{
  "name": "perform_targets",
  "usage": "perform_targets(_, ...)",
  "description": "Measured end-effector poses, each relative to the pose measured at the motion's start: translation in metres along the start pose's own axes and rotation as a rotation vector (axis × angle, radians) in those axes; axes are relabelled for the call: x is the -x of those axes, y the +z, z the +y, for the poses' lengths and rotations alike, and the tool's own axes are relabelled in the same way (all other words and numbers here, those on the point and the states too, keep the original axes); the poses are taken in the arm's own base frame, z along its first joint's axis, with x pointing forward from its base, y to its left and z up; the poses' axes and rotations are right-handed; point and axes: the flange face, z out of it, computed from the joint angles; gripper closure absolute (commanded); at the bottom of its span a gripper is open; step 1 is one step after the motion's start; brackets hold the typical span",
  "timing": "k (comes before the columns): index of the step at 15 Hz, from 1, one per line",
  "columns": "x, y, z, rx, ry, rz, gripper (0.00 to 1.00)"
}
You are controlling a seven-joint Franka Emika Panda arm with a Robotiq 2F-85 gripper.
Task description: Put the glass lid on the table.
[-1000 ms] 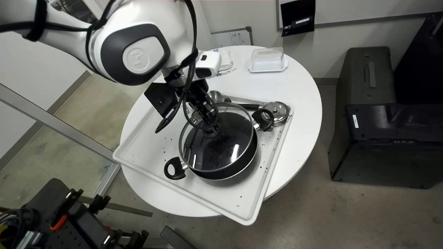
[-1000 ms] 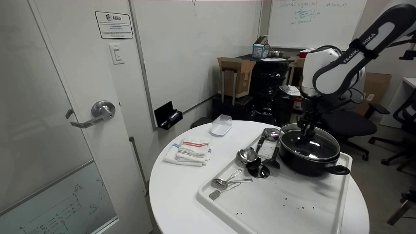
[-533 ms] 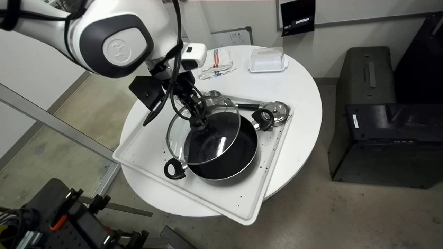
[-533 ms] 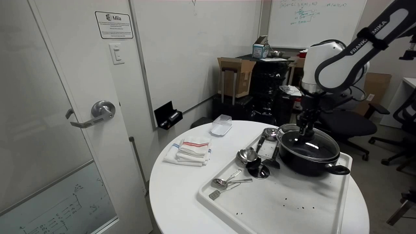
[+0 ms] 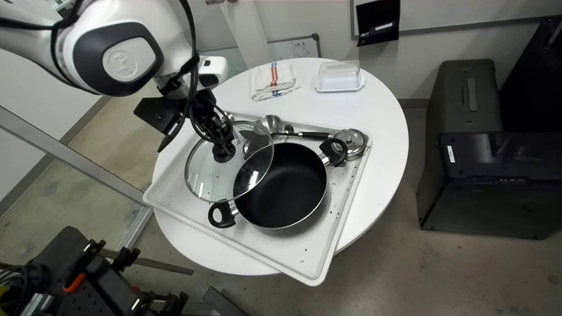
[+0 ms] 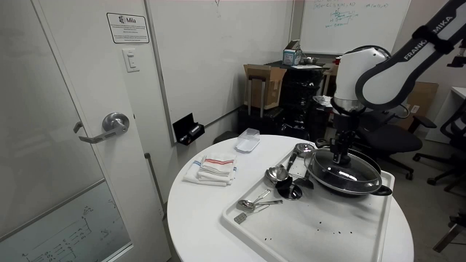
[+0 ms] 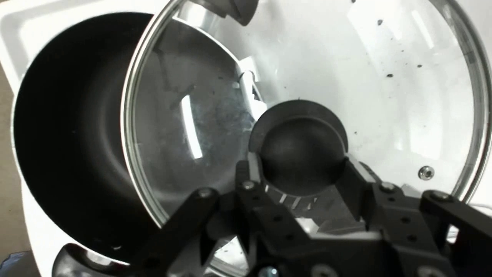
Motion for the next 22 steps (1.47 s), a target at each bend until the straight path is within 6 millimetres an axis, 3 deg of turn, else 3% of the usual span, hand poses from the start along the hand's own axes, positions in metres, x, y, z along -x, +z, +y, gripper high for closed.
perform_targets(6,0.029,0.01,-0.07,0.021,-0.152,-0.027,0.74)
perform_targets(11,0.052,0.023,-0.112,0.049,-0.251,-0.03,0.74)
perform_targets(16,0.065,0.04,-0.138,0.06,-0.304,-0.004,0.74)
perform_targets(22,0.068,0.069,-0.151,0.029,-0.329,0.061,0.74)
